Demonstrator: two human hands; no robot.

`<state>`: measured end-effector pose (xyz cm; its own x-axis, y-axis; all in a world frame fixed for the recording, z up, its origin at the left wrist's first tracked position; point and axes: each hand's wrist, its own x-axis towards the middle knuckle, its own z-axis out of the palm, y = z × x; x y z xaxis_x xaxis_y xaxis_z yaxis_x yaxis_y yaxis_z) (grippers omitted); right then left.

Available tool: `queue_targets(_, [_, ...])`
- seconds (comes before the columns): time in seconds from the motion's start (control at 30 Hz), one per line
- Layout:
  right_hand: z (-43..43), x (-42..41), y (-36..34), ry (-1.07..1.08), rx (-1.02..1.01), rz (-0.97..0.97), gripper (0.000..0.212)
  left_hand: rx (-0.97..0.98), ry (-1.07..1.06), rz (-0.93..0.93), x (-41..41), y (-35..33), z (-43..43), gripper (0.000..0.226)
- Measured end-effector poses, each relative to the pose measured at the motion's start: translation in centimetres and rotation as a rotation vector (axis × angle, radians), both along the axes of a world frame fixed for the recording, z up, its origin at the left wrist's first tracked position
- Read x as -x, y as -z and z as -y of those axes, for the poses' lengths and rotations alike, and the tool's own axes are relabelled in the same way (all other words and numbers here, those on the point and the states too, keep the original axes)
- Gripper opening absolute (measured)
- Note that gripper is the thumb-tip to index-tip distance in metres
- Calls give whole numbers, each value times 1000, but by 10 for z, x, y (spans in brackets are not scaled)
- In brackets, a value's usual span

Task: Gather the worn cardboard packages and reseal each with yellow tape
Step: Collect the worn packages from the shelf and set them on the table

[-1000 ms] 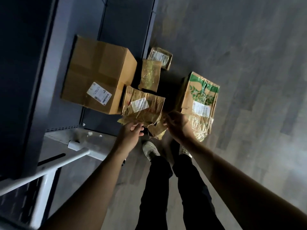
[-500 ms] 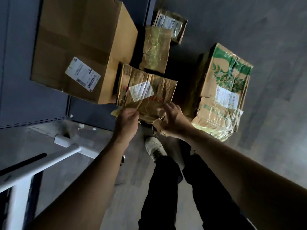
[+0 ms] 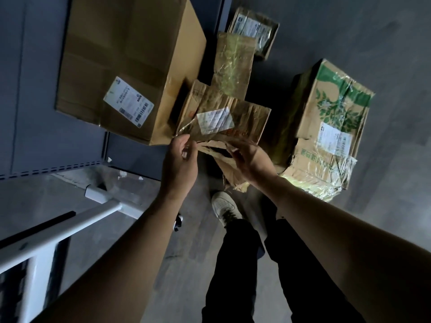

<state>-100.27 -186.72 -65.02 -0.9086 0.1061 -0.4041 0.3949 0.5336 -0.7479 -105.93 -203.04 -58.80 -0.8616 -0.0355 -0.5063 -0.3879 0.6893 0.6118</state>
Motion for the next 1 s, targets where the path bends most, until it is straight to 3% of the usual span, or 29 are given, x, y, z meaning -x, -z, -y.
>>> queue_targets(0.33, [-46,22,-109,420,356,47,8,-78,-41,-51,13,-96,-28,38])
queue_targets(0.43, [-52,16,-151,526,492,55,16,-45,-4,-31,8,-134,-37,41])
queue_targets(0.6, [-76,10,-227,653,621,14,13,52,-76,184,-2,-194,-53,77])
queue_targets(0.67, [-86,8,-260,646,684,-13,15,1,-188,313,-4,-220,-64,83])
queue_targets(0.73, [-91,7,-295,595,681,-51,13,-21,-247,401,-3,-244,-74,68])
queue_targets(0.87, [-87,2,-360,334,537,-132,6,103,-222,354,-5,-289,-87,40])
queue_targets(1.0, [-81,3,-406,199,648,-36,40,1,-274,265,-11,-326,-88,38])
